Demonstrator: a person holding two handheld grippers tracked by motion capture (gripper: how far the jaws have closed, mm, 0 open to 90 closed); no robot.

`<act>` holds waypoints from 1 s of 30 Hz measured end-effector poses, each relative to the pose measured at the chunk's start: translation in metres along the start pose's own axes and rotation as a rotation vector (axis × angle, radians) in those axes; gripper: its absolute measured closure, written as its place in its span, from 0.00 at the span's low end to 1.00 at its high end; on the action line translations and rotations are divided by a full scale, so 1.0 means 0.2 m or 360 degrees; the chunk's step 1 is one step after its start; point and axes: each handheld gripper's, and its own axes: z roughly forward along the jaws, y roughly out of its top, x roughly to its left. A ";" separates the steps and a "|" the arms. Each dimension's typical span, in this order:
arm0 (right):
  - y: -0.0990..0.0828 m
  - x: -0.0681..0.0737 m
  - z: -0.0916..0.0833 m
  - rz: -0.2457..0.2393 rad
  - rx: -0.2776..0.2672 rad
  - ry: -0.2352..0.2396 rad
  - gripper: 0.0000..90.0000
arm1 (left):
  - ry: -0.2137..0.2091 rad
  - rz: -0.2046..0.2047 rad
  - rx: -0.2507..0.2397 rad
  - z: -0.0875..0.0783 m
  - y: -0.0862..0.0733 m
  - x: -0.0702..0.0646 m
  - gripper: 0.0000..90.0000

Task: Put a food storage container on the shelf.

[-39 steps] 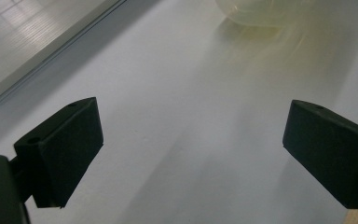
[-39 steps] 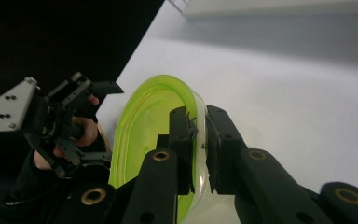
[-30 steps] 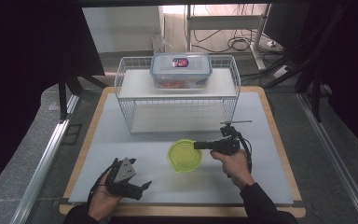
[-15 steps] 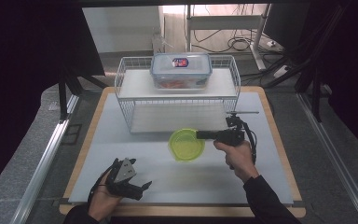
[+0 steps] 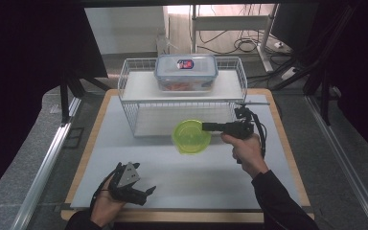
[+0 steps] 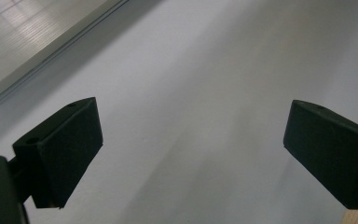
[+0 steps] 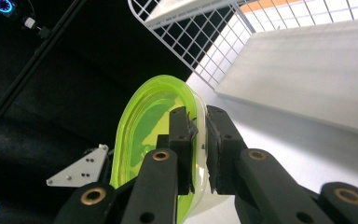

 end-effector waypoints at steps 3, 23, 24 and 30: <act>0.03 0.02 -0.01 -0.0008 -0.0008 -0.0001 0.91 | 0.0000 0.0000 -0.0001 0.00 0.00 0.00 0.05; 0.25 0.15 -0.06 -0.0038 -0.0089 0.0023 0.91 | -0.0002 0.0000 -0.0004 0.00 0.00 0.00 0.05; 0.26 0.15 -0.06 -0.0041 -0.0093 0.0026 0.91 | -0.0003 0.0004 -0.0004 0.00 0.00 0.00 0.05; 0.32 0.19 -0.07 -0.0042 -0.0111 0.0043 0.91 | -0.0008 0.0003 -0.0008 0.00 0.00 0.00 0.05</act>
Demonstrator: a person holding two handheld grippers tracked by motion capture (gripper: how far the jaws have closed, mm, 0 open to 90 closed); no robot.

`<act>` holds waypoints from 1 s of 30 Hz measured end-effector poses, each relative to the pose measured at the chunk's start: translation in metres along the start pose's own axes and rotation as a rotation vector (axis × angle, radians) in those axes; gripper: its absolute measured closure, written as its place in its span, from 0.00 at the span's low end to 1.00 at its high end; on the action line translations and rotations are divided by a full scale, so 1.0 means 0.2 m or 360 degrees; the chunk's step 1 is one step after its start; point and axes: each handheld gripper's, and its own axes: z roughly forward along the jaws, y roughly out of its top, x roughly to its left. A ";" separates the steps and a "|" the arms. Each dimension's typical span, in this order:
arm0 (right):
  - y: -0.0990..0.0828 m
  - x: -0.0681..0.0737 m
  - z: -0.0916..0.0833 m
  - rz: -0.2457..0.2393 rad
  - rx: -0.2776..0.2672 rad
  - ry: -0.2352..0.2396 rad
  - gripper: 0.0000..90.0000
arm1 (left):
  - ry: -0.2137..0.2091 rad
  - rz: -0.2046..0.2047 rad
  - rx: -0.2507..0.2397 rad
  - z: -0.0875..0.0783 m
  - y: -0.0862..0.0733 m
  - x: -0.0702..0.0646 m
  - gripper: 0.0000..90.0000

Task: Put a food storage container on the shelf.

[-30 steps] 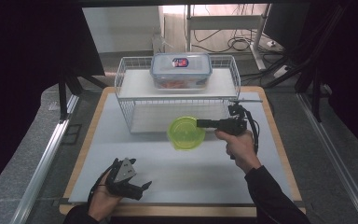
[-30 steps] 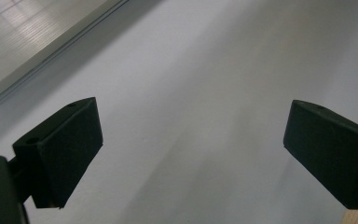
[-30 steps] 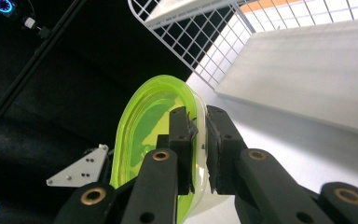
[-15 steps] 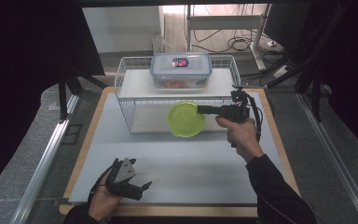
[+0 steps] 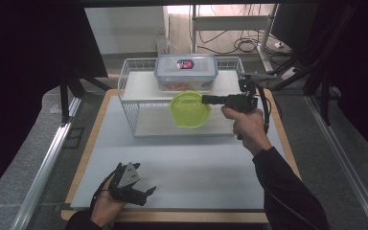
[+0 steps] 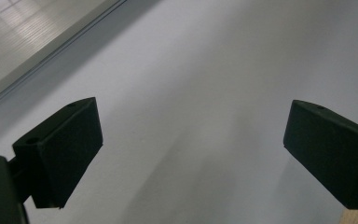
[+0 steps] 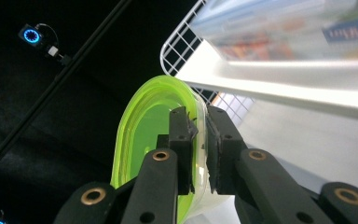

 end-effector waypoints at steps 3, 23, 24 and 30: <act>0.04 0.02 0.00 -0.0006 -0.0018 0.0006 0.91 | -0.0001 0.0000 0.0000 0.00 0.00 0.00 0.05; 0.34 0.08 0.01 0.0026 -0.0188 -0.0071 0.91 | -0.0004 0.0015 -0.0012 -0.01 0.00 0.00 0.05; 0.36 0.08 0.01 0.0026 -0.0197 -0.0082 0.91 | -0.0005 0.0013 -0.0013 -0.01 0.00 0.00 0.05; 0.44 0.06 0.03 0.0054 -0.0250 -0.0131 0.91 | -0.0009 0.0004 -0.0020 -0.01 0.00 0.00 0.05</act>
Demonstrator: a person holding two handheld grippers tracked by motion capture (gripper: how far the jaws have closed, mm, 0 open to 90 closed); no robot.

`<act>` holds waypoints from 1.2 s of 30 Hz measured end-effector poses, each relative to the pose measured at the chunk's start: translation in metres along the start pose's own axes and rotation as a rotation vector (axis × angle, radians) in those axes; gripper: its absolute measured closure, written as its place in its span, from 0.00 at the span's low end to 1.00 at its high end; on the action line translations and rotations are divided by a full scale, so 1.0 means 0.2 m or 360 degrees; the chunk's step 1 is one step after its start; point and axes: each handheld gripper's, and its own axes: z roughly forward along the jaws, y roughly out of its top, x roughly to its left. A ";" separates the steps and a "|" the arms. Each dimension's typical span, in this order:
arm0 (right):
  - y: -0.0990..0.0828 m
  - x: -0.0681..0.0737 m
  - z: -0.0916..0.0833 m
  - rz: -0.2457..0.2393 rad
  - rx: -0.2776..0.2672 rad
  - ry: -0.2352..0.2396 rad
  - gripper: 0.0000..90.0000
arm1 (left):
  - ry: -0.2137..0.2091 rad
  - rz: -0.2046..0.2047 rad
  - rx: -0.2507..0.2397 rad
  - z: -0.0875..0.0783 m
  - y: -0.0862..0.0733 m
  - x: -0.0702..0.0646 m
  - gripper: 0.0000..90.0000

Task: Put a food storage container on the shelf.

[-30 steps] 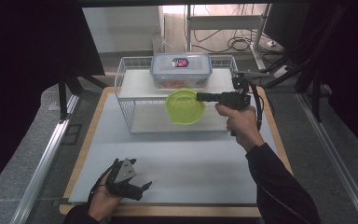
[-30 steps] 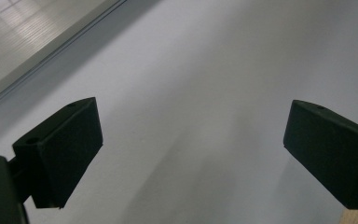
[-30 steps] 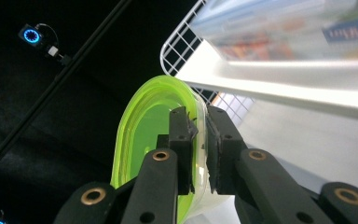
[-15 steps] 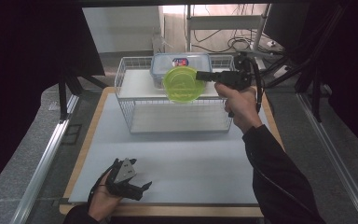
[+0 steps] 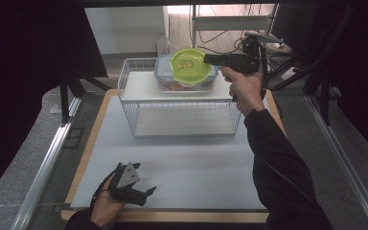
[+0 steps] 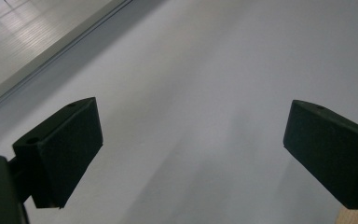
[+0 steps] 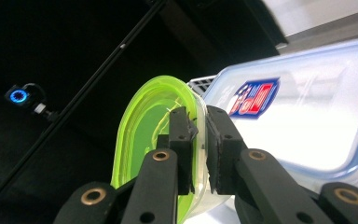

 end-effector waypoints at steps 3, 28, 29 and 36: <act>0.03 -0.01 0.02 0.0006 -0.0017 -0.0032 0.91 | -0.0002 0.0013 0.0008 0.00 0.00 0.00 0.05; 0.17 -0.06 0.22 0.0112 -0.0131 -0.0241 0.91 | -0.0028 0.0024 0.0007 0.01 0.00 -0.01 0.05; 0.17 -0.06 0.23 0.0114 -0.0133 -0.0248 0.91 | -0.0028 0.0024 0.0007 0.01 0.00 -0.01 0.05; 0.18 -0.06 0.27 0.0089 -0.0154 -0.0317 0.87 | -0.0036 0.0032 0.0015 0.01 0.00 -0.01 0.05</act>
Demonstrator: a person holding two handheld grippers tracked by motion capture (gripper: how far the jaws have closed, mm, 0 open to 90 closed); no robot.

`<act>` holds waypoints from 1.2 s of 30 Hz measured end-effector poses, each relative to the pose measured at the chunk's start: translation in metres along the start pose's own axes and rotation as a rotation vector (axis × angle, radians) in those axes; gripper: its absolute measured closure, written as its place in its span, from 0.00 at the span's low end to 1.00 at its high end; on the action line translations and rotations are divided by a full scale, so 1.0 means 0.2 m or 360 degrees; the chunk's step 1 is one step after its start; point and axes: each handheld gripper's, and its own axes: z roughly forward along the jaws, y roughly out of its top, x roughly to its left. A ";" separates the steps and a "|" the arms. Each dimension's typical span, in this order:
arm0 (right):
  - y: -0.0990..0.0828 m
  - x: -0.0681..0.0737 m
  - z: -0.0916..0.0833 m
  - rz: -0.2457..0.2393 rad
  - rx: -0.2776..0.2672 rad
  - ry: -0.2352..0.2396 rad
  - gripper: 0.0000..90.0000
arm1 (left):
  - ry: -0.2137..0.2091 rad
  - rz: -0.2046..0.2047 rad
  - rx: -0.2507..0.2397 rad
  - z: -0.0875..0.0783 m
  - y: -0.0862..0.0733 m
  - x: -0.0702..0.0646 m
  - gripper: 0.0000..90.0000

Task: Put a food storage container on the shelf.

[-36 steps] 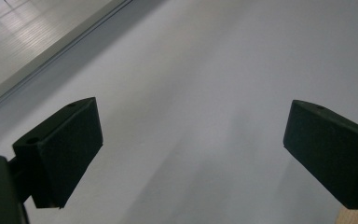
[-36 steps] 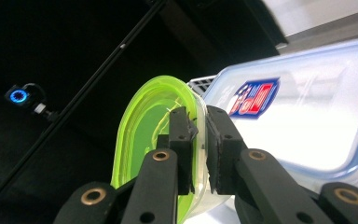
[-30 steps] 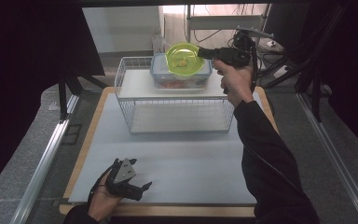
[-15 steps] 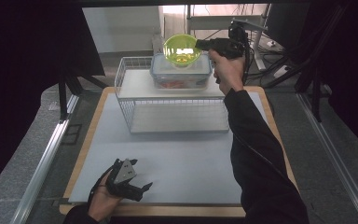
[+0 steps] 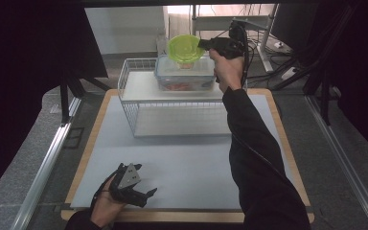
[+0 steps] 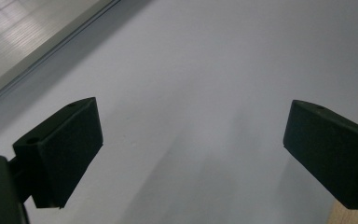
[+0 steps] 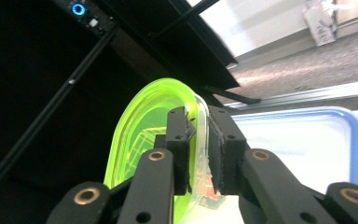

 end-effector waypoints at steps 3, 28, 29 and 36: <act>-0.01 0.01 0.02 -0.0031 -0.0005 -0.0043 0.83 | -0.0002 0.0006 0.0001 0.00 0.00 0.00 0.05; -0.02 -0.03 -0.04 -0.0165 0.0012 0.0017 0.44 | -0.0001 0.0026 0.0015 0.01 0.00 -0.01 0.05; -0.02 -0.03 -0.04 -0.0177 0.0009 0.0025 0.41 | 0.0000 0.0025 0.0014 0.01 0.00 -0.01 0.05; -0.06 -0.04 -0.08 -0.0319 0.0062 0.0044 0.28 | 0.0000 0.0013 0.0007 0.01 0.00 -0.01 0.05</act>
